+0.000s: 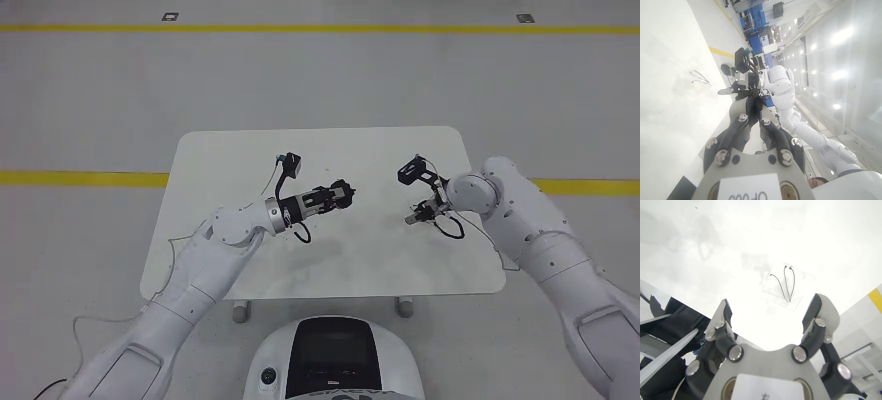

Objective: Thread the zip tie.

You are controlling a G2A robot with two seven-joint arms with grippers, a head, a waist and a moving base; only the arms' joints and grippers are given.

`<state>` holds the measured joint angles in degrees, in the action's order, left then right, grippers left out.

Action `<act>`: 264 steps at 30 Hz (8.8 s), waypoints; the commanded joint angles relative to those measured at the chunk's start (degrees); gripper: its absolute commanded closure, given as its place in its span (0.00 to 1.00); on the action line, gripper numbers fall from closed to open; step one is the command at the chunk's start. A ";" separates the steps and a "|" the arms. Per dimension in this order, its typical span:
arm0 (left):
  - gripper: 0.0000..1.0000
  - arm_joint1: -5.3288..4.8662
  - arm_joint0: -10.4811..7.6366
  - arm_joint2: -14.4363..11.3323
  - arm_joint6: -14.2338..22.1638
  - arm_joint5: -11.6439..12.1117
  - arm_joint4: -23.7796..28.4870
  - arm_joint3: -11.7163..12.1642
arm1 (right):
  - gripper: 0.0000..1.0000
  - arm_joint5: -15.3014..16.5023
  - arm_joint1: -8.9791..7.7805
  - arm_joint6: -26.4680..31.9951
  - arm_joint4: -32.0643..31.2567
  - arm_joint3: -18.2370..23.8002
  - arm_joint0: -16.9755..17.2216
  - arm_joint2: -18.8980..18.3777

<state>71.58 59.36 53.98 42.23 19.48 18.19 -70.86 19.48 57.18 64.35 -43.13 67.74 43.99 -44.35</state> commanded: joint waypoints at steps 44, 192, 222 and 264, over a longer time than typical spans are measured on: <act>1.00 0.00 0.00 0.00 0.00 0.00 0.00 0.00 | 0.92 0.00 -2.04 -13.53 -1.97 -6.82 -3.73 12.59; 1.00 0.00 0.00 0.00 0.00 0.00 0.00 0.00 | 1.00 0.00 -10.46 -65.64 2.81 3.85 5.48 8.48; 1.00 0.32 3.00 -0.25 -4.91 0.00 1.30 -2.68 | 1.00 -2.03 -9.25 -113.99 -4.37 11.01 21.95 1.03; 1.00 4.63 4.62 -5.12 -14.85 0.00 -0.36 -2.63 | 1.00 0.00 0.83 -124.83 -0.34 4.05 21.97 7.29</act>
<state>76.09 63.91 48.82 27.79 19.48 17.87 -73.45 19.48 57.87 -60.65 -43.90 71.86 66.06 -37.23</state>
